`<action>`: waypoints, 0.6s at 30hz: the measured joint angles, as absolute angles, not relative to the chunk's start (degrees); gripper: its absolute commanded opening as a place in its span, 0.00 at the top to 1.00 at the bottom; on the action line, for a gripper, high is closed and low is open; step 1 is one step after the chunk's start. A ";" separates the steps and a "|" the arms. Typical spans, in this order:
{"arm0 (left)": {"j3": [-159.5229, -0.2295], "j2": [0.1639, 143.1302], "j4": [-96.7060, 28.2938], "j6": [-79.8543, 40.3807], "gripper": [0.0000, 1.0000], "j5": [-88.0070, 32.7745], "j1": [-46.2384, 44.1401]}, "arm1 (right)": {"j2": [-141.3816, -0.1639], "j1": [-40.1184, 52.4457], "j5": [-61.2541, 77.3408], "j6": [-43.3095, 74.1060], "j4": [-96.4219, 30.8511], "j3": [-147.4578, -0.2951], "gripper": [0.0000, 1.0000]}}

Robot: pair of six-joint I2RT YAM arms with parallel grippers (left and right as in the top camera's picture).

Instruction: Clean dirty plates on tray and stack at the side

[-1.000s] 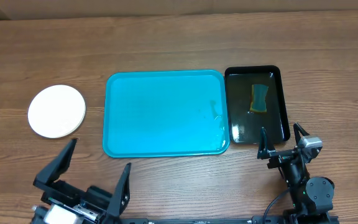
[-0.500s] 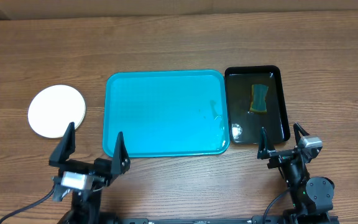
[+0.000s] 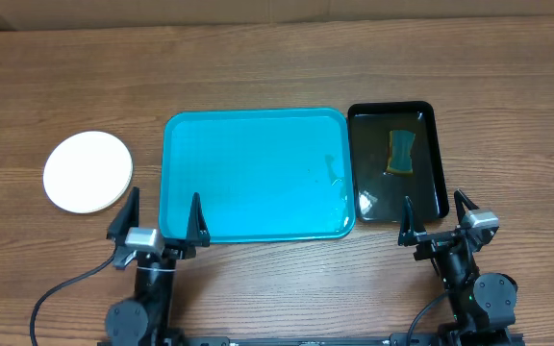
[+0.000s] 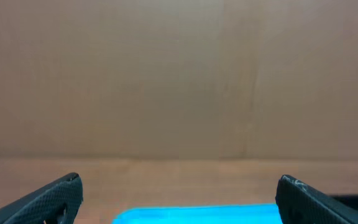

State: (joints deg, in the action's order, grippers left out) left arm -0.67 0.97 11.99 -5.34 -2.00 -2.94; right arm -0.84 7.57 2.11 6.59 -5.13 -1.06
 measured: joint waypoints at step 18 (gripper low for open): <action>-0.49 0.91 -3.90 -5.34 0.00 5.19 -1.02 | -0.84 7.57 2.11 6.57 -5.13 -1.06 0.00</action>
State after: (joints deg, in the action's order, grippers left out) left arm -0.49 0.91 -3.90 -5.34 5.19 -1.02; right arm -0.84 7.57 2.11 6.57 -5.13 -1.06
